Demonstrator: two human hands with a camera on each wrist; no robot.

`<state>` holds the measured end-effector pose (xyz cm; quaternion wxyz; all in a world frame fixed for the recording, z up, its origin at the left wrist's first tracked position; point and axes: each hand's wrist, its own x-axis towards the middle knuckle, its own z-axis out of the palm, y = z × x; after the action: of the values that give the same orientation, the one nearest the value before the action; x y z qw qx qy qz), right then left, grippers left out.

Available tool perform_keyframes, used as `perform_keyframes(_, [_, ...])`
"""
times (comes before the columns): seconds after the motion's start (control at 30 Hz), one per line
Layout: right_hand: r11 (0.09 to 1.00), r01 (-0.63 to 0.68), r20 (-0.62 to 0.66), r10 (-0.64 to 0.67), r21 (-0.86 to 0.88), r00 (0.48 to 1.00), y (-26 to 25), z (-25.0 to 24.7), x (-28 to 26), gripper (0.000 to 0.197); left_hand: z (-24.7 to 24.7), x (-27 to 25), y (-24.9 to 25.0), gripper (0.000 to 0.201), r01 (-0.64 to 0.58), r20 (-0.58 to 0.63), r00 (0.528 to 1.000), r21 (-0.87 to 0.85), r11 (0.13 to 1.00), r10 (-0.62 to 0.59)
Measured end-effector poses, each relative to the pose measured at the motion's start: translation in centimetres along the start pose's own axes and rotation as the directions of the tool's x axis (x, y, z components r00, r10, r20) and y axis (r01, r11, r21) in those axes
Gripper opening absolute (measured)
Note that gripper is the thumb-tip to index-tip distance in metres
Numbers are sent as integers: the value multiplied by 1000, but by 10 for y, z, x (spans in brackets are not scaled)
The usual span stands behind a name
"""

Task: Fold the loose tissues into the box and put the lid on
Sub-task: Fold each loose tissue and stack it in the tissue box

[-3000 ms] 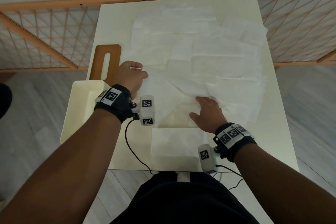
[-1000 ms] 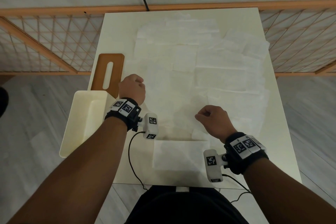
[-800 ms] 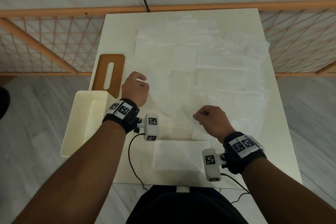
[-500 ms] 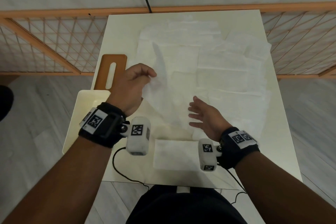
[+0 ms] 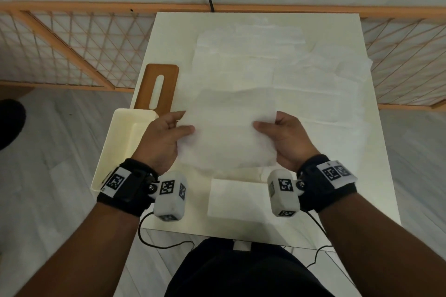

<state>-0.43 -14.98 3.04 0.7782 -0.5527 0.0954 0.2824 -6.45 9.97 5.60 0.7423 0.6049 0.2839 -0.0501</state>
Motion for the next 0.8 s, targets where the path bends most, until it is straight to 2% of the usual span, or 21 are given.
perform_keyframes(0.1, [981,76,45,-69,-181,997,-9,-13,-6,18,1,1,-6,16,28,29,999,169,985,-33])
perform_keyframes(0.23, [941,95,62,-79,-325,995,-14,-34,-15,25,4,4,-8,15,19,112,993,228,973,-46])
perform_keyframes(0.33, [951,110,33,-105,-290,994,-17,-44,-22,28,6,5,-9,21,-10,162,986,252,968,-32])
perform_keyframes(0.43, [957,147,55,-138,-249,989,-23,-49,-30,23,11,3,-12,32,-2,206,978,174,985,-35])
perform_keyframes(0.57, [951,187,80,-172,-246,982,-24,-58,-34,31,15,0,-17,57,3,221,975,72,997,-19])
perform_keyframes(0.67, [954,158,65,-146,-254,987,-19,-67,-34,36,11,-3,-24,46,25,245,969,0,1000,-25])
perform_keyframes(0.73, [970,125,10,-126,-211,992,-15,-70,-34,35,11,-4,-28,38,89,177,981,-22,996,-83])
perform_keyframes(0.8, [981,102,-30,-109,-168,994,-9,-68,-36,19,12,-4,-34,24,75,97,992,84,994,-83])
